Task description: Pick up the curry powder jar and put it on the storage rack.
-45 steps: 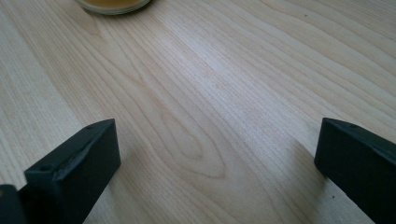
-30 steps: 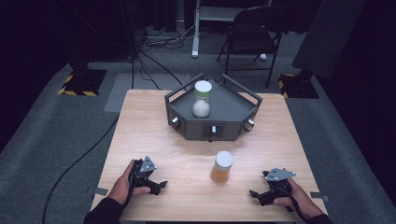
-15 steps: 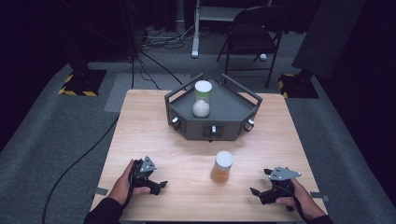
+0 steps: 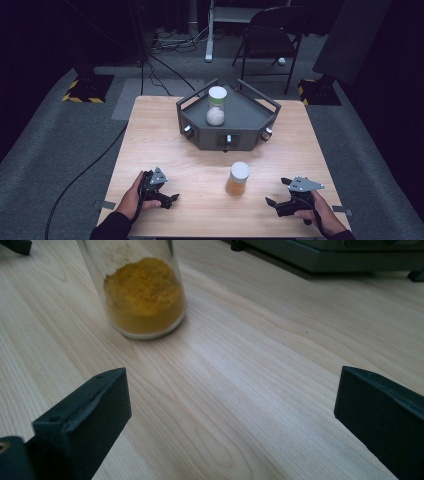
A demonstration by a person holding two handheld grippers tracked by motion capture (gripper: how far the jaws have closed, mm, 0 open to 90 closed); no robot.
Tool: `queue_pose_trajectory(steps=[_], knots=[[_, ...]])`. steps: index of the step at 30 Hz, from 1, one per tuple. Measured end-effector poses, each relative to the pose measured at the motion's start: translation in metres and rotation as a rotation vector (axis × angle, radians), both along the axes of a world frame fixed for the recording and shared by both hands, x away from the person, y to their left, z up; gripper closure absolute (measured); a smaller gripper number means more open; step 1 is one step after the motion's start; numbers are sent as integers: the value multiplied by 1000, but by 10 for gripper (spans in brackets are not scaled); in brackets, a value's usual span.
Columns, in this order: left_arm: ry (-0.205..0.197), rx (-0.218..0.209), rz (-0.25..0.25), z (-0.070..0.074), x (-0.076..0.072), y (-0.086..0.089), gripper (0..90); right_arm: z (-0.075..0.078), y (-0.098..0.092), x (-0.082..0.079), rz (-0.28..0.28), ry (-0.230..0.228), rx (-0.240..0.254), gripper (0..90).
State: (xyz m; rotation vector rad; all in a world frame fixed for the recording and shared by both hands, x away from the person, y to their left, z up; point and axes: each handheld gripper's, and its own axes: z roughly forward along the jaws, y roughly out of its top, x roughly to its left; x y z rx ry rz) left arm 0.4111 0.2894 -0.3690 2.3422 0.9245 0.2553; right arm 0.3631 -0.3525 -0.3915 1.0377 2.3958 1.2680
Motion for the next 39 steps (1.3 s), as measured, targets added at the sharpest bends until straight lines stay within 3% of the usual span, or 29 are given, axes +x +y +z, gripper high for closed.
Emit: queue_pose_trajectory(steps=[16, 39], knots=[[0, 1, 3, 0, 0, 0, 3, 7, 21, -3, 1, -44, 6, 14], [0, 1, 2, 0, 0, 0, 3, -2, 51, 1, 35, -69, 26, 15]])
